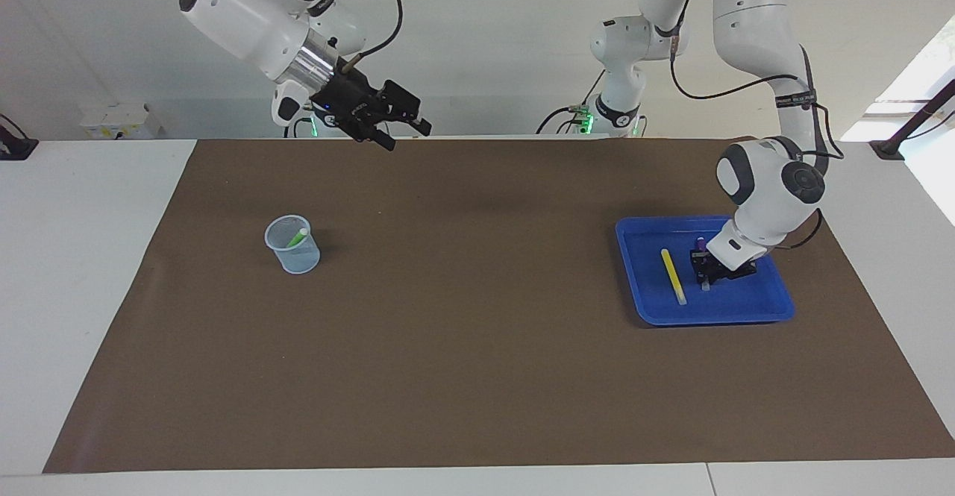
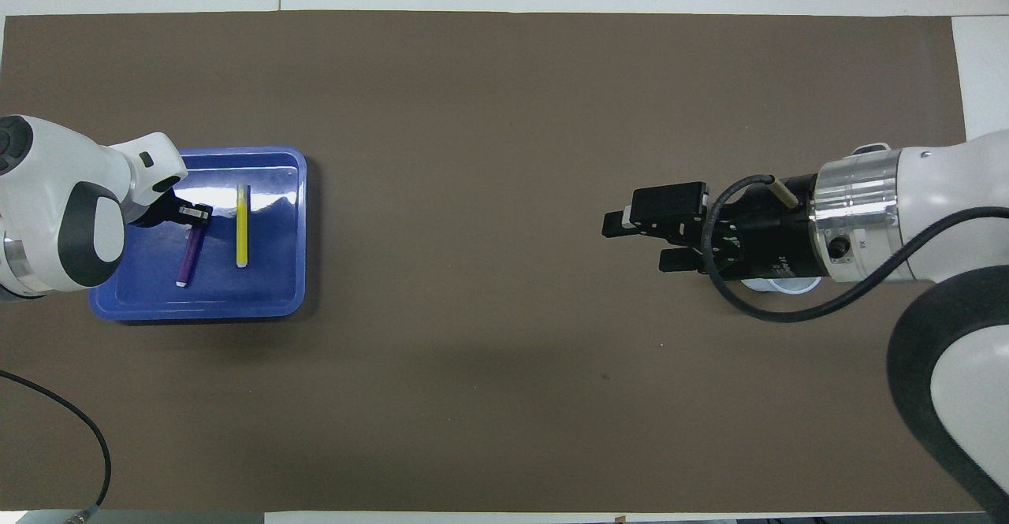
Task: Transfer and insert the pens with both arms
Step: 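Grasp the purple pen with the left gripper while the right gripper withdraws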
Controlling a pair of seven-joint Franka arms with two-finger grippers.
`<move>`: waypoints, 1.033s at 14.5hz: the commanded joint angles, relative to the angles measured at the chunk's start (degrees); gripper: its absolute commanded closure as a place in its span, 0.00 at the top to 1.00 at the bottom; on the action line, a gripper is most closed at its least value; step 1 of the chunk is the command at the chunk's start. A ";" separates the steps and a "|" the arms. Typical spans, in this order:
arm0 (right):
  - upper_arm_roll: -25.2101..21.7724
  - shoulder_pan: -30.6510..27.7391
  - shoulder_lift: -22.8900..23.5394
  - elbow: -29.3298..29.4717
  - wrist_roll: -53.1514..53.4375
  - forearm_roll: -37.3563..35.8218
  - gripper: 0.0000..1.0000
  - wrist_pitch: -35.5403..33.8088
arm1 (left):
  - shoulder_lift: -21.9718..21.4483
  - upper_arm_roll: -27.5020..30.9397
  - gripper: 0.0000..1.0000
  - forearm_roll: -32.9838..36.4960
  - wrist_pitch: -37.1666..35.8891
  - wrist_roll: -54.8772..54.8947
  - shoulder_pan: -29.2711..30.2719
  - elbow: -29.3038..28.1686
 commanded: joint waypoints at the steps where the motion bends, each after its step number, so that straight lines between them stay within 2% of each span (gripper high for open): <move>1: -0.15 1.57 -1.64 -2.67 2.32 1.23 1.00 2.69 | 0.54 -0.17 0.00 1.16 -3.62 -0.30 0.20 2.08; 6: -0.15 1.58 -1.64 -2.67 2.50 1.23 1.00 2.86 | -0.16 -0.61 0.00 0.54 -17.67 -9.42 -1.29 10.51; 8: -0.06 1.58 -1.55 -2.67 3.11 1.32 1.00 3.65 | -0.95 -0.61 0.00 -3.04 -26.01 -17.05 -3.05 15.08; 11: 0.12 4.37 -1.46 -2.75 8.10 1.41 1.00 8.12 | -1.65 -0.61 0.00 -7.70 -37.54 -36.52 -7.17 21.51; 15: 0.12 7.29 -1.73 -4.16 11.29 1.41 1.00 12.44 | -6.22 -0.70 0.00 -22.46 -40.03 -71.41 -11.65 20.82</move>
